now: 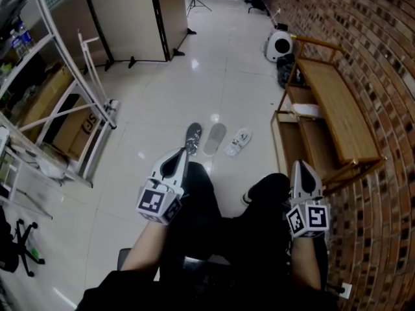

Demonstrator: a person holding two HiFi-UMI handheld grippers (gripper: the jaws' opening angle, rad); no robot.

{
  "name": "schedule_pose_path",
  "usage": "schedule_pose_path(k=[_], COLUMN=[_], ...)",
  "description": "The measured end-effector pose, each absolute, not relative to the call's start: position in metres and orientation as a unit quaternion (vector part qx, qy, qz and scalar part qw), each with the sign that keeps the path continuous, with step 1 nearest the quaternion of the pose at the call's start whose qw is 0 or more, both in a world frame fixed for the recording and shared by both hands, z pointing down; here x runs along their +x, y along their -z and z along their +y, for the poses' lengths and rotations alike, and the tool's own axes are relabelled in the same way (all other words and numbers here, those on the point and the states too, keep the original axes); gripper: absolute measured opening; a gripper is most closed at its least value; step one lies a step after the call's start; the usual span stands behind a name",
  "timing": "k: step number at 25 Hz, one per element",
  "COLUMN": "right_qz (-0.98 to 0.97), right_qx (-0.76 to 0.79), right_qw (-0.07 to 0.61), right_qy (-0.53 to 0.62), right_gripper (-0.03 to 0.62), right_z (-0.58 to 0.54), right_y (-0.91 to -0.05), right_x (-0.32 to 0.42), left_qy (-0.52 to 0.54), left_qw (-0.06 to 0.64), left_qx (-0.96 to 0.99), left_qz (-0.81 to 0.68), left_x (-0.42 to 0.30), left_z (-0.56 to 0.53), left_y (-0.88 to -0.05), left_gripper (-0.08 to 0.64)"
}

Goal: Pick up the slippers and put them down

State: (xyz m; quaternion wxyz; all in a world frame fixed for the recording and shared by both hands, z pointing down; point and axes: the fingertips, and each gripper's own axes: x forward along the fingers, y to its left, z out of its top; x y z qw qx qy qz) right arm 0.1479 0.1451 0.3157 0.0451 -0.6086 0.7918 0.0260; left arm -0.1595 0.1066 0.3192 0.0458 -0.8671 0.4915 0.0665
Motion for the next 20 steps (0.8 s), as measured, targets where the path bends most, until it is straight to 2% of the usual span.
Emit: schedule_pose_path(k=[20], right_qz=[0.795], right_qx=[-0.606], right_qw=[0.027], right_qy=[-0.017], right_gripper=[0.008], right_z=[0.145], right_y=[-0.331], right_x=[0.139], left_qy=[-0.064], left_qw=[0.046], left_qx=[-0.868], left_qz=[0.489], left_x=[-0.157], left_z=[0.109], left_y=[-0.324], left_gripper=[0.003])
